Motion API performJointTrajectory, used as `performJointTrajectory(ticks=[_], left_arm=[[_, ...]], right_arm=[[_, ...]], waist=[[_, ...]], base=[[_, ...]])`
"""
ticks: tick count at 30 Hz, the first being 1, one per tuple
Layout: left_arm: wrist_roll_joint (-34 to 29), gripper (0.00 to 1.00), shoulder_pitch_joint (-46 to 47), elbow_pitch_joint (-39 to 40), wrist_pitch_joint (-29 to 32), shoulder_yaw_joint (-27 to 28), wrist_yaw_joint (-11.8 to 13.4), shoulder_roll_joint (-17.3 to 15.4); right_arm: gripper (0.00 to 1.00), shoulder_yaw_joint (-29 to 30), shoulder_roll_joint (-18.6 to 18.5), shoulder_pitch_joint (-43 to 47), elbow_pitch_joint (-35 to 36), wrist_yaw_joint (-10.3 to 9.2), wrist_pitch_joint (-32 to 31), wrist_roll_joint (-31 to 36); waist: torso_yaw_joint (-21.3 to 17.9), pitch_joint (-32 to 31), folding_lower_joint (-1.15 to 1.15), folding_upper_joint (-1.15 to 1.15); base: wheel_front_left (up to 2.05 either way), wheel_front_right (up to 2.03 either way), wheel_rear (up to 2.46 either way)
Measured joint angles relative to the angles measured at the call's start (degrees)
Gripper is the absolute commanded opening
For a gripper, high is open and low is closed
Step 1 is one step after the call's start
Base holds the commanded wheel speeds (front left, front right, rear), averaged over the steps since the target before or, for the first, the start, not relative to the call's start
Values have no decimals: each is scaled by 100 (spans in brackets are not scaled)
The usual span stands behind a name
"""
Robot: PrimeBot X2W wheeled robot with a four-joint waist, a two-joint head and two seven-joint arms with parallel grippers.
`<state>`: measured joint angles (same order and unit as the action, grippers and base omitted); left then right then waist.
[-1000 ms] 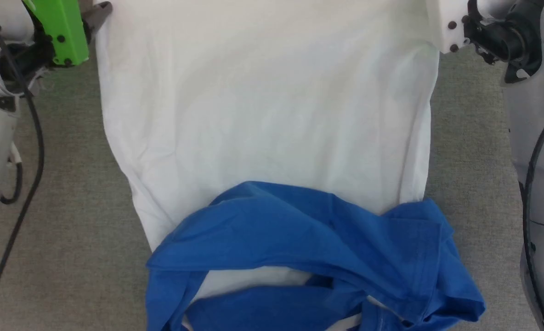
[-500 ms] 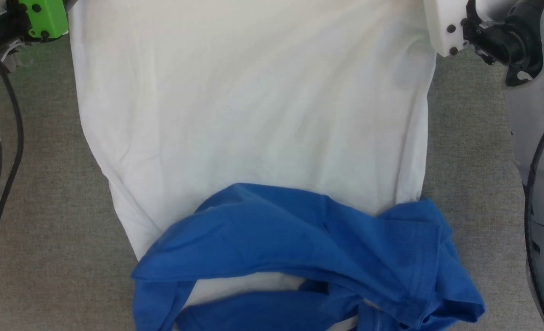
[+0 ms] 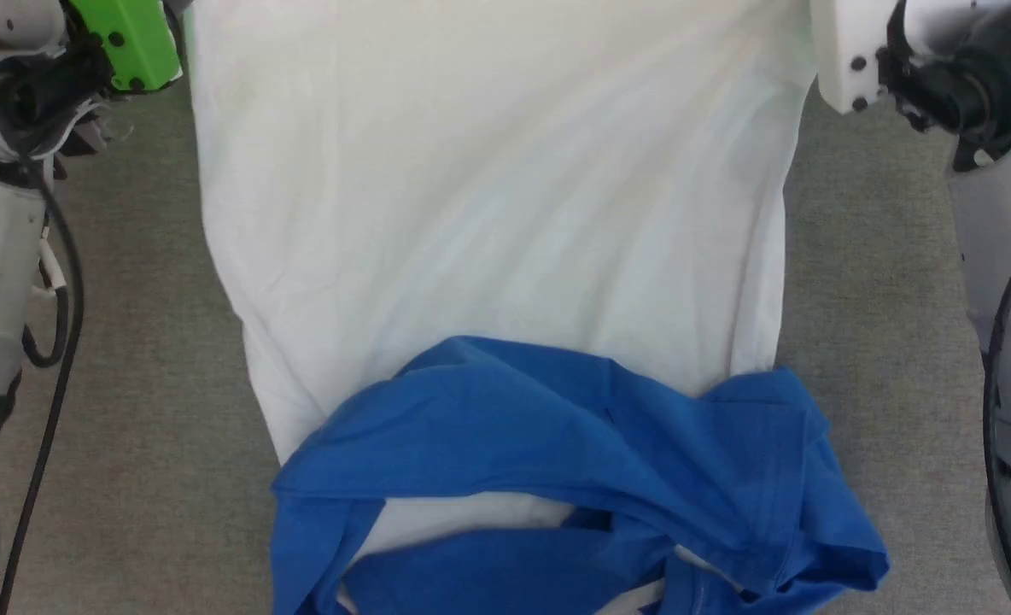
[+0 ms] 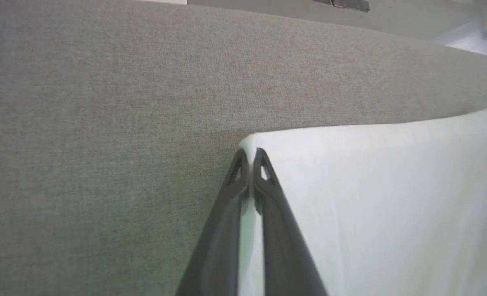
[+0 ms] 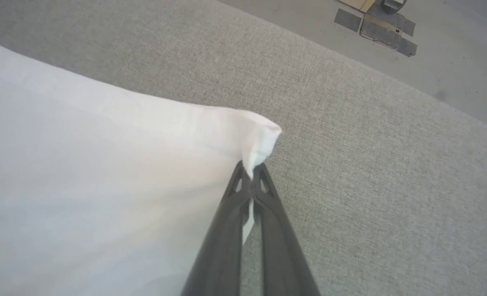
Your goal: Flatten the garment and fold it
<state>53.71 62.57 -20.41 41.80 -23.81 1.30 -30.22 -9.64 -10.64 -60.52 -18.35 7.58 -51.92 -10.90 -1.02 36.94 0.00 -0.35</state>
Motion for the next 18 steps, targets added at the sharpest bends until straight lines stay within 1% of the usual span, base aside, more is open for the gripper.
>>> performJointTrajectory(ticks=[4, 9, 13, 18], left_arm=[[257, 0, -207, 98, -272, 212, -138, 22], [597, 0, -717, 337, -579, 449, -272, 79], [791, 0, -1260, 630, -784, 524, -380, 147], [981, 0, -2157, 1100, -916, 541, -422, 168]], right_arm=[[0, 143, -60, 228, -89, 0, 221, -24], [0, 247, -162, 643, -60, 0, 463, -191], [0, 339, -252, 1230, 100, 0, 610, -430], [0, 508, -348, 2180, 409, 0, 688, -706]], waist=[[64, -306, 0, 0], [148, -801, 0, 0], [215, -1259, 0, 0], [283, -1877, 0, 0]], base=[[0, 0, 0], [0, 0, 0], [0, 0, 0], [0, 0, 0]])
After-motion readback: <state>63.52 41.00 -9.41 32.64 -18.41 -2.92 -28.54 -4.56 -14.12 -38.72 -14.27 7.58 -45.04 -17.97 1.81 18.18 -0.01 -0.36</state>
